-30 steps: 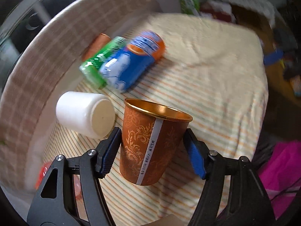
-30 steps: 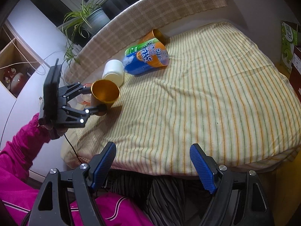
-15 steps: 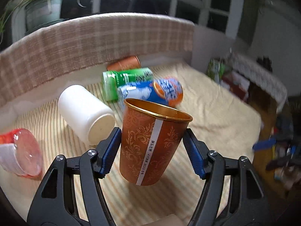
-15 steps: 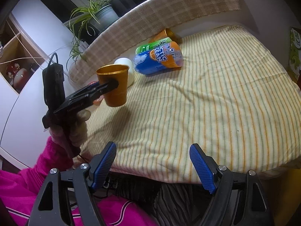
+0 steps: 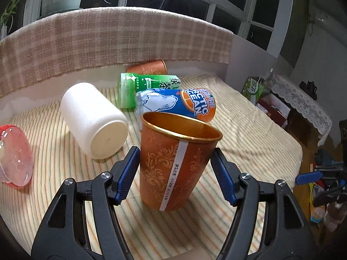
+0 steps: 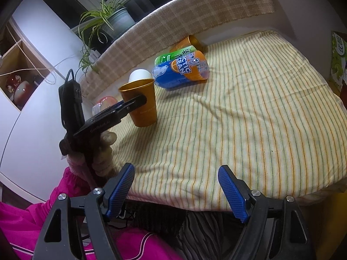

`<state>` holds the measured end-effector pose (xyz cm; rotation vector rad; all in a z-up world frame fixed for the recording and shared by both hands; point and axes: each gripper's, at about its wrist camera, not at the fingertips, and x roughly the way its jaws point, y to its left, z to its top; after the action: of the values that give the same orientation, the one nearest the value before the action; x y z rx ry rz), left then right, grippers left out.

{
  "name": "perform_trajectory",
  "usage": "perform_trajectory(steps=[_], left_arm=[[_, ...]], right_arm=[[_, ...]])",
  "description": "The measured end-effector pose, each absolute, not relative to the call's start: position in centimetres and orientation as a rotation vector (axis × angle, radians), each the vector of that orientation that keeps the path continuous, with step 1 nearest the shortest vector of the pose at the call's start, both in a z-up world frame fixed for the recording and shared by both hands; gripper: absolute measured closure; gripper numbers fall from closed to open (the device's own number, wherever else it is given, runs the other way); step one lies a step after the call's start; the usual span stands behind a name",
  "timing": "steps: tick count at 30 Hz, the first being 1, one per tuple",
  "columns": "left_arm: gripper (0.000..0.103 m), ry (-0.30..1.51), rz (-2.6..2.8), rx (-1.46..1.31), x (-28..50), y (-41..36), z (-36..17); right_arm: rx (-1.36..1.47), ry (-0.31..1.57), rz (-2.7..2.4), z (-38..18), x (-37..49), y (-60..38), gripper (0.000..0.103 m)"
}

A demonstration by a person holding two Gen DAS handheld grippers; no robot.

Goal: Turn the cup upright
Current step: 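Lower the upright orange cup onto the table with the right gripper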

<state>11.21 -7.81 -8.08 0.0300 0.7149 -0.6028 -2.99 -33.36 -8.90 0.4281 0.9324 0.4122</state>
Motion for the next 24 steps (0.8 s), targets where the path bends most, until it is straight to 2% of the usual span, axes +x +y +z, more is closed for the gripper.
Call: perform_trajectory(steps=[24], left_arm=[[0.034,0.731,-0.572,0.047,8.6,-6.0,-8.2]], right_arm=[[0.241,0.866,0.337,-7.0,-1.7,-29.0,0.021]])
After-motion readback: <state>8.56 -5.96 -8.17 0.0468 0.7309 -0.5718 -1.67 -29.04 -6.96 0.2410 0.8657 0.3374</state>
